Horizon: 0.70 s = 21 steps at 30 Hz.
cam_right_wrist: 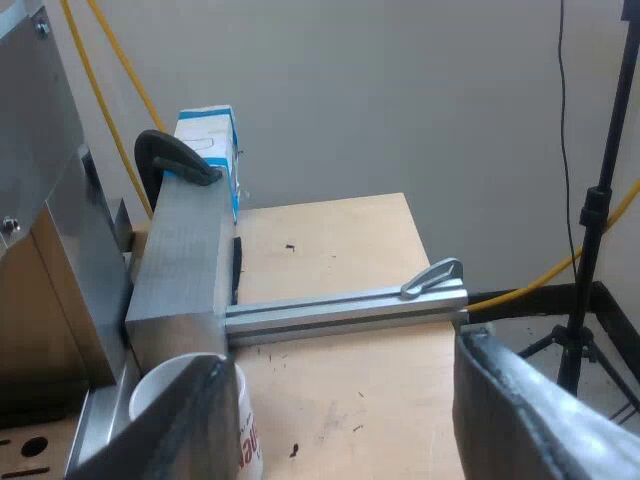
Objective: Remove mug from coffee machine
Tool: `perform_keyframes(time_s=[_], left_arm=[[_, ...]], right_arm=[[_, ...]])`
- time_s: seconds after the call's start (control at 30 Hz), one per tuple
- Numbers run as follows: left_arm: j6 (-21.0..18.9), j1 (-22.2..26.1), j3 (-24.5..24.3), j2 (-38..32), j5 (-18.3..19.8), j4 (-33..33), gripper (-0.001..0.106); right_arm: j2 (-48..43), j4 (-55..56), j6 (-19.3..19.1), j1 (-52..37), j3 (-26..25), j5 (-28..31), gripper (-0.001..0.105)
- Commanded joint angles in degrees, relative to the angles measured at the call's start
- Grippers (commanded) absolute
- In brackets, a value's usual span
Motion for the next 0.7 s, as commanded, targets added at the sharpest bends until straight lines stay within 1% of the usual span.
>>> perform_keyframes(time_s=[0.03,0.13,0.17,0.23,0.4,0.47,0.57,0.7], left_arm=[[0.81,-0.06,-0.35,-3.2,-1.07,2.35,0.078],[1.28,-0.06,-0.35,-5.44,-1.07,3.02,0.078],[1.28,-0.06,-0.35,-6.32,-1.07,3.01,0.078],[1.28,-0.06,-0.35,-7.35,-1.07,3.32,0.078],[1.28,-0.06,0.02,-9.48,-1.07,7.85,0.078],[1.28,-0.06,0.76,-9.91,-1.07,8.42,0.078],[1.28,-0.06,2.25,-10.15,-1.07,8.42,0.078],[1.28,-0.06,4.31,-10.15,-1.07,6.85,0.078]], right_arm=[[-2.68,-0.14,-0.72,-0.26,1.19,-0.09,0.05],[-3.01,1.81,-0.72,-0.26,2.37,-0.88,0.05],[-3.02,1.63,-0.72,-0.26,2.79,-2.03,0.05],[-3.18,1.34,-0.72,-0.26,3.32,-2.26,0.05],[-3.16,1.23,-0.72,-0.26,3.39,-2.25,0.05],[-3.16,1.23,-0.72,-0.26,3.39,-2.25,0.05],[-3.16,0.6,-0.95,-0.26,3.65,-2.25,0.05],[-3.16,-1.79,-0.94,-0.26,5.01,-2.25,0.05]])
